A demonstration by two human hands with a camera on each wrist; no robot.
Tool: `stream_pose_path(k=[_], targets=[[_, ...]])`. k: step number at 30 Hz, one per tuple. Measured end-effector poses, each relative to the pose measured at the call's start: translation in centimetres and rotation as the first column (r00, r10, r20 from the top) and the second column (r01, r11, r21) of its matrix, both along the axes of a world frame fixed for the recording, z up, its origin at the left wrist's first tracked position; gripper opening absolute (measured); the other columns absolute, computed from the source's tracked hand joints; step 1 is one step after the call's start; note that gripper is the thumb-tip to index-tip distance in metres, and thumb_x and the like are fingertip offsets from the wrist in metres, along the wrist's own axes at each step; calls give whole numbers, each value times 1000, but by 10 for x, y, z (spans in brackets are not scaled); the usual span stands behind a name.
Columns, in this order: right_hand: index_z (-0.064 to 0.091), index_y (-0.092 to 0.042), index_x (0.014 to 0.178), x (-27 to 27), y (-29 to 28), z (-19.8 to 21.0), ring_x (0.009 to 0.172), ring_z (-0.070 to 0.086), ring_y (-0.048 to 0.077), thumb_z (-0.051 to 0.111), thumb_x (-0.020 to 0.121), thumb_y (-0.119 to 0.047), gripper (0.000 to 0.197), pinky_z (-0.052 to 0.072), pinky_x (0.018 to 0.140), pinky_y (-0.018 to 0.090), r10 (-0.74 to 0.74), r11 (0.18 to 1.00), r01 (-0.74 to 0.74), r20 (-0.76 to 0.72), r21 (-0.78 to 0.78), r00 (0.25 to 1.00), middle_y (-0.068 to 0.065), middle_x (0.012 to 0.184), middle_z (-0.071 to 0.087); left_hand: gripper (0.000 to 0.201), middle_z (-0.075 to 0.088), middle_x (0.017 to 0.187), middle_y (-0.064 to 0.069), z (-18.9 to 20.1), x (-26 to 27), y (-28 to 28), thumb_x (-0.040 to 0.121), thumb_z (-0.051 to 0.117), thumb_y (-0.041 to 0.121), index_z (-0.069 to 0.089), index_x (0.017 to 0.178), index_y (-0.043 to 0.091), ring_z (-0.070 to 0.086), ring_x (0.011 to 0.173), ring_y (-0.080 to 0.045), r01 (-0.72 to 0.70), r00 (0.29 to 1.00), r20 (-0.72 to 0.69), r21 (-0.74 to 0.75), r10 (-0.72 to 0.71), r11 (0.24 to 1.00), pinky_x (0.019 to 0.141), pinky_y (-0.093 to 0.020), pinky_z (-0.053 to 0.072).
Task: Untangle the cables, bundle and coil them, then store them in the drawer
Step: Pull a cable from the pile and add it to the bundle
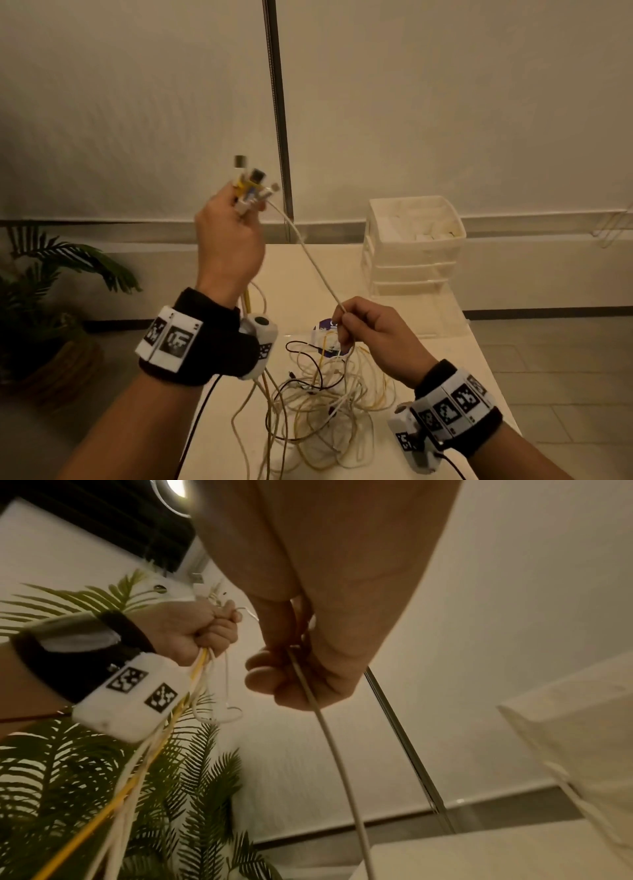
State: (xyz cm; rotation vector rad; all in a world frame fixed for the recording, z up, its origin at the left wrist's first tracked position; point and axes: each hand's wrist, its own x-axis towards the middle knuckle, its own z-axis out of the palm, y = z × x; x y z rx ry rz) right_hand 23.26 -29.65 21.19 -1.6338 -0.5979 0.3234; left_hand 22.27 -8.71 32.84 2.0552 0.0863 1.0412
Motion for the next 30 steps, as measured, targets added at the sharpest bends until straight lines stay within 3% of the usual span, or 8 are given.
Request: stream_pose_path(k=[4, 8, 10, 13, 18, 21, 24, 30], targets=[[62, -1, 93, -1, 2, -10, 60, 54, 17, 41, 100, -2, 22, 48, 61, 27, -79, 996, 81, -81, 23, 994, 6, 68, 57, 14, 57, 84, 15, -4, -6, 11, 100, 49, 11, 61, 101, 18, 54, 72, 6, -24, 999, -27, -27, 23, 999, 56, -4, 37], [63, -2, 91, 0, 7, -5, 57, 48, 19, 40, 100, -3, 25, 44, 57, 26, -153, 979, 177, -209, 105, 966, 7, 65, 55, 60, 59, 92, 23, -15, -23, -9, 92, 45, -8, 48, 138, 30, 55, 69, 3, 201, 978, -87, 180, -188, 963, 62, -1, 41], [65, -7, 88, 0, 10, 8, 57, 49, 18, 43, 99, -1, 25, 44, 57, 27, -134, 987, 145, -131, 75, 982, 5, 63, 56, 65, 71, 87, 9, -27, -27, -25, 82, 45, -10, 57, 131, 32, 61, 72, -5, 422, 897, -286, 321, -338, 848, 67, -6, 45], [66, -16, 79, 2, 10, 34, 57, 53, 17, 49, 92, 8, 32, 47, 57, 26, -112, 994, 112, 23, 7, 993, 1, 60, 61, 38, 62, 69, 6, -47, -25, -41, 81, 41, 3, 53, 96, 36, 54, 61, -17, 543, 788, -525, 351, -320, 763, 57, -36, 47], [68, -11, 81, 4, 12, 53, 60, 60, 17, 48, 96, -1, 27, 50, 62, 33, -120, 991, 116, 58, 67, 991, 3, 68, 67, 23, 64, 74, -8, -36, -8, -40, 81, 39, 7, 56, 95, 15, 58, 67, -29, 353, 911, -363, 446, -194, 823, 59, -44, 48], [68, -14, 96, 8, 15, 49, 66, 64, 15, 47, 97, 0, 25, 54, 68, 29, -112, 988, 107, 35, 113, 993, 2, 74, 70, 23, 59, 73, 0, -17, 0, -36, 90, 45, 1, 59, 104, 12, 53, 60, -11, 235, 957, -255, 393, -141, 889, 54, -18, 42], [65, -9, 96, 8, 16, 31, 66, 64, 19, 47, 97, -1, 20, 54, 69, 27, -55, 998, 53, 46, 34, 997, 3, 70, 66, 28, 53, 68, 6, -4, 3, -34, 86, 46, -9, 58, 99, 12, 48, 58, -6, 133, 986, -135, 312, -95, 941, 55, -13, 37], [63, -14, 92, 10, 20, -13, 75, 64, 27, 45, 97, -12, 19, 53, 74, 50, -16, 996, 20, 48, -83, 999, 1, 74, 67, 24, 42, 65, 18, -1, 7, -14, 93, 47, -4, 51, 81, 16, 46, 60, 13, -40, 999, 31, 178, 35, 983, 52, -7, 33]])
